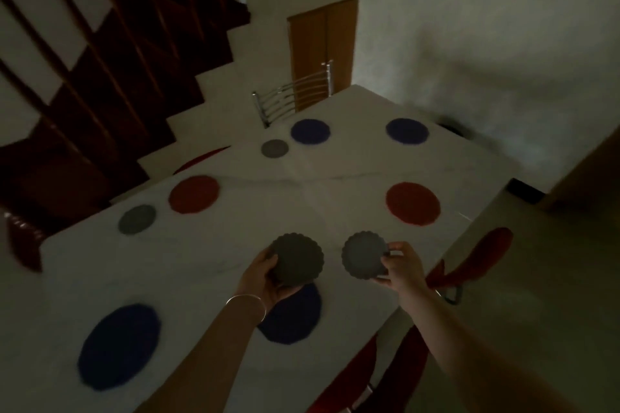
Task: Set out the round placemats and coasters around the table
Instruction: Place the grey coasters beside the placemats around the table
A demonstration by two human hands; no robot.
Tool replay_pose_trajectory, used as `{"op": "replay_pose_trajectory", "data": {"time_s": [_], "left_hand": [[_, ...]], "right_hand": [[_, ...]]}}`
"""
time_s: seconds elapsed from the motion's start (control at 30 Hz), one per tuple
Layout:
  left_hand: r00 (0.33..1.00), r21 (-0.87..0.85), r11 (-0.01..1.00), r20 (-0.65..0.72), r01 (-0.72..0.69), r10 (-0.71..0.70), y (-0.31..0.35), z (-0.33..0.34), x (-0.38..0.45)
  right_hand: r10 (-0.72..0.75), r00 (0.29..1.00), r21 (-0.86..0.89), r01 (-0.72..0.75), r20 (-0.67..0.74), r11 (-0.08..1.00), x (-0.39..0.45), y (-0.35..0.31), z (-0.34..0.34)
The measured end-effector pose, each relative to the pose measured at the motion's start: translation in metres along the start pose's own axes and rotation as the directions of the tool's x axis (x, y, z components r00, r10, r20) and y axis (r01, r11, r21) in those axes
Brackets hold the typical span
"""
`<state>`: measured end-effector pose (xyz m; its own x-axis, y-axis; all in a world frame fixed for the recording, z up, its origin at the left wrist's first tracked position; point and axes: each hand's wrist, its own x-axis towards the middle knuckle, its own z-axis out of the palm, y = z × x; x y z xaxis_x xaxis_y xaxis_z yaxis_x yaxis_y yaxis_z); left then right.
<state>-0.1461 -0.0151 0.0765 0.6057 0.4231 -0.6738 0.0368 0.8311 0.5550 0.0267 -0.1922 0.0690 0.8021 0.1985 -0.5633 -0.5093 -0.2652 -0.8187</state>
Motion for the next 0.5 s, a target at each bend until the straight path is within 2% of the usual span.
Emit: {"op": "replay_pose_trajectory", "data": {"time_s": [0.1,0.23,0.37,0.5], "left_hand": [[0.99,-0.074,0.994,-0.116,-0.086,0.077,0.002,-0.005,0.006],[0.941,-0.172,0.962,-0.3,-0.212,0.154,-0.012,-0.01,0.001],[0.881,-0.255,0.919,-0.443,-0.3,0.165,-0.043,-0.009,-0.014],[0.857,-0.322,0.893,-0.501,-0.315,0.121,-0.067,-0.001,-0.022]], "right_hand": [[-0.018,0.996,-0.213,0.037,0.091,0.976,0.038,0.005,0.012],[-0.089,0.968,-0.483,0.194,0.233,0.854,0.083,-0.002,0.019],[-0.05,0.921,-0.594,0.291,0.387,0.75,0.112,-0.009,0.027],[-0.028,0.881,-0.606,0.348,0.472,0.715,0.116,-0.009,0.041]]}}
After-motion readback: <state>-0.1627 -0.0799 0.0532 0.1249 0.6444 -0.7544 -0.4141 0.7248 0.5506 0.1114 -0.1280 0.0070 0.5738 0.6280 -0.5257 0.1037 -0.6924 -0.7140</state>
